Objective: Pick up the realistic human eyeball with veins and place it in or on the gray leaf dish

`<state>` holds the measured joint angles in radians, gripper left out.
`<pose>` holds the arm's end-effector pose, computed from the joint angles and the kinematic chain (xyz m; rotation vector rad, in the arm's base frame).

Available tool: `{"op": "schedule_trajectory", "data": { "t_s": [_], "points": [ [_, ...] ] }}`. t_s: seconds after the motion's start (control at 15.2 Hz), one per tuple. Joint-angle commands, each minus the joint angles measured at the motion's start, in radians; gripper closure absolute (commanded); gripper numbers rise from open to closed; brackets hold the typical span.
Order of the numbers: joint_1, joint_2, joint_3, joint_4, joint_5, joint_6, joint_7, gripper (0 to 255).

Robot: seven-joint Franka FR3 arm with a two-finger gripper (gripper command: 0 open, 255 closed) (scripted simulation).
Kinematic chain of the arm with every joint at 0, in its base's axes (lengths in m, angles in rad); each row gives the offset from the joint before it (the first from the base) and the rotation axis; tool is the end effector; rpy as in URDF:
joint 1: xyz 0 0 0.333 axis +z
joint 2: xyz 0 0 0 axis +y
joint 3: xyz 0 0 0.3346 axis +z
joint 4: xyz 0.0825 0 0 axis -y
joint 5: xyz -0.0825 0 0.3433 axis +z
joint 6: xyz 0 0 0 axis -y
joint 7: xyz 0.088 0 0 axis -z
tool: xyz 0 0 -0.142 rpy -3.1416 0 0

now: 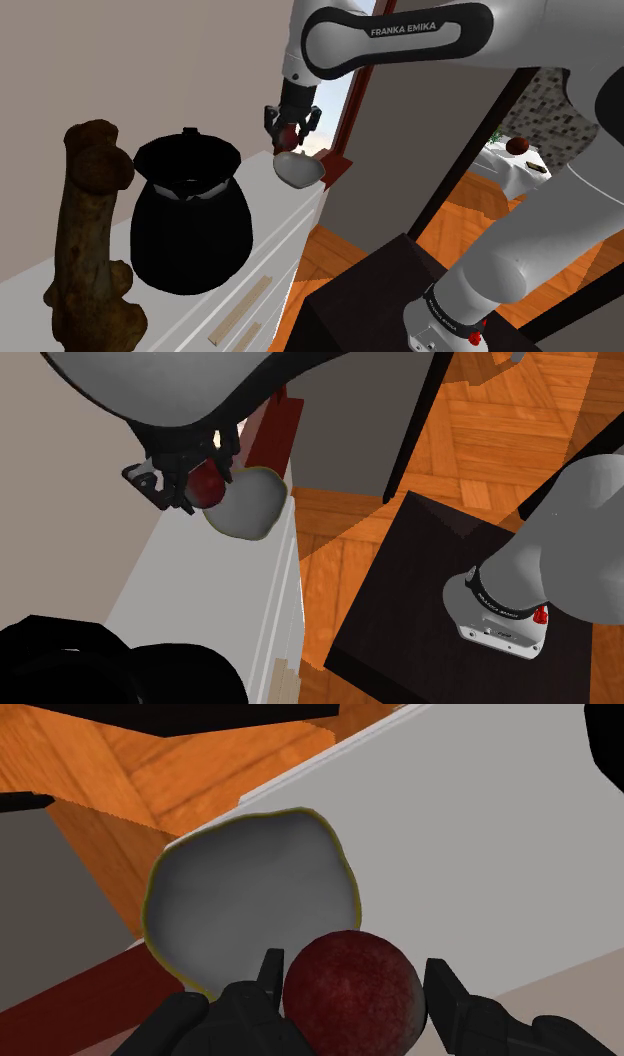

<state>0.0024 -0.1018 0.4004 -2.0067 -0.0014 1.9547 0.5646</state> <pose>0.4539 0.1994 0.4981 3.1132 -0.2532 0.0875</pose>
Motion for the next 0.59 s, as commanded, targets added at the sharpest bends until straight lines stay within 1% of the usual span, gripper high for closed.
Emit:
{"op": "schedule_trajectory", "data": {
  "t_s": [0.0,0.2,0.53],
  "points": [
    [-0.024,-0.036,-0.034,-0.040,0.014,0.008,-0.066,255],
    [-0.058,-0.054,-0.082,-0.060,0.017,0.012,-0.148,255],
    [-0.056,-0.039,-0.079,-0.113,0.013,0.079,-0.143,255]
  ]
}}
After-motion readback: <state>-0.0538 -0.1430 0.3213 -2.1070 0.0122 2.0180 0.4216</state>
